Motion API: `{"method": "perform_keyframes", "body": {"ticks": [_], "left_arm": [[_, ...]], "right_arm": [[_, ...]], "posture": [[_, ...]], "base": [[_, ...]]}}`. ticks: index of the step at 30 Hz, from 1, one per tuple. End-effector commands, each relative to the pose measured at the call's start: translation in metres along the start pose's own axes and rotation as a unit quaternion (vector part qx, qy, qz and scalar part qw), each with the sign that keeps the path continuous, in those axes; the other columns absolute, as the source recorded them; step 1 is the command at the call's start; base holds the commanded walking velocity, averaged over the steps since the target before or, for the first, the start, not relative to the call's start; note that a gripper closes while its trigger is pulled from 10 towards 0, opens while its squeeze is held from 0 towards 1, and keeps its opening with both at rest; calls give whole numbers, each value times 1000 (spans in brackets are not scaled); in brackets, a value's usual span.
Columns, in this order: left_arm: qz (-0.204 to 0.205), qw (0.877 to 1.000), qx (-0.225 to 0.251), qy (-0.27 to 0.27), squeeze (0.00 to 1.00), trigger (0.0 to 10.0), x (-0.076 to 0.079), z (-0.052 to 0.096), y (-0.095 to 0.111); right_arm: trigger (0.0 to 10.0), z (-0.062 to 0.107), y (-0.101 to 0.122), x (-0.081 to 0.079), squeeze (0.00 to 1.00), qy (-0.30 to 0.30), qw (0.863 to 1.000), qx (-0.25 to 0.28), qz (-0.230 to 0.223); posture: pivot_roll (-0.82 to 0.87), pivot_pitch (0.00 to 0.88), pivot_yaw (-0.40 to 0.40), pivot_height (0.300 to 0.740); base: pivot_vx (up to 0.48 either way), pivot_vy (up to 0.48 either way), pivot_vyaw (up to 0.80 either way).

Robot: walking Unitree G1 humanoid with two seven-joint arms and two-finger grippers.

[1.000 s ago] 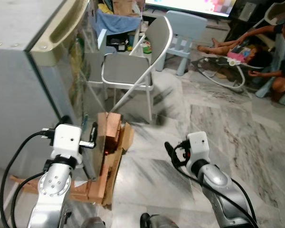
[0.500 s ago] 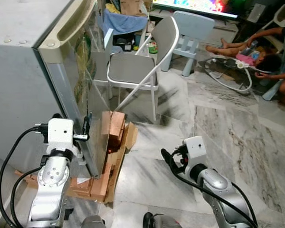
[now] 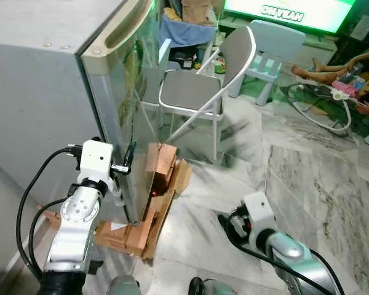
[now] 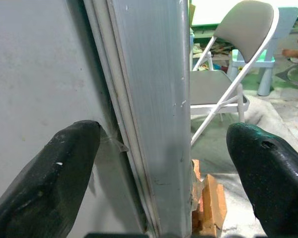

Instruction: Restocking fridge

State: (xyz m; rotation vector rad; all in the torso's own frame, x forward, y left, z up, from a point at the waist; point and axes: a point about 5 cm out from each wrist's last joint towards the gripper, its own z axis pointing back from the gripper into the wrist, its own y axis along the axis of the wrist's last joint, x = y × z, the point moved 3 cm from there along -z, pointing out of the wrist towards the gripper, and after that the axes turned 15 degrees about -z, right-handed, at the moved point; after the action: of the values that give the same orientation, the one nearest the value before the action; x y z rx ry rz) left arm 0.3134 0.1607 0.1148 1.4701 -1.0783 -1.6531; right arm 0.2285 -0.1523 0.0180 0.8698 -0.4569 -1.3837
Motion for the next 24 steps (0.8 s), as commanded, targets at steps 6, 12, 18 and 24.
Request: {"method": "perform_keyframes", "body": {"ticks": [6, 12, 18, 24], "left_arm": [[-13, 994, 78, -73, 0, 10000, 30, -18, 41], [-9, 993, 77, -85, 0, 10000, 36, -18, 41], [0, 993, 78, -91, 0, 10000, 47, -26, 45], [33, 951, 168, -256, 0, 10000, 112, -17, 98]], "right_arm": [[10000, 2, 22, -4, 0, 5, 999, 47, -12], [10000, 3, 32, -11, 0, 21, 996, 81, -8], [10000, -1, 28, -14, 0, 28, 997, 75, -11], [10000, -2, 24, -11, 0, 21, 997, 69, -16]], "posture": [[109, 84, -75, 740], [111, 76, -77, 740], [128, 66, -101, 740], [142, 57, -114, 740]], "base": [[0, 0, 0], [0, 0, 0], [0, 0, 0], [0, 0, 0]]}}
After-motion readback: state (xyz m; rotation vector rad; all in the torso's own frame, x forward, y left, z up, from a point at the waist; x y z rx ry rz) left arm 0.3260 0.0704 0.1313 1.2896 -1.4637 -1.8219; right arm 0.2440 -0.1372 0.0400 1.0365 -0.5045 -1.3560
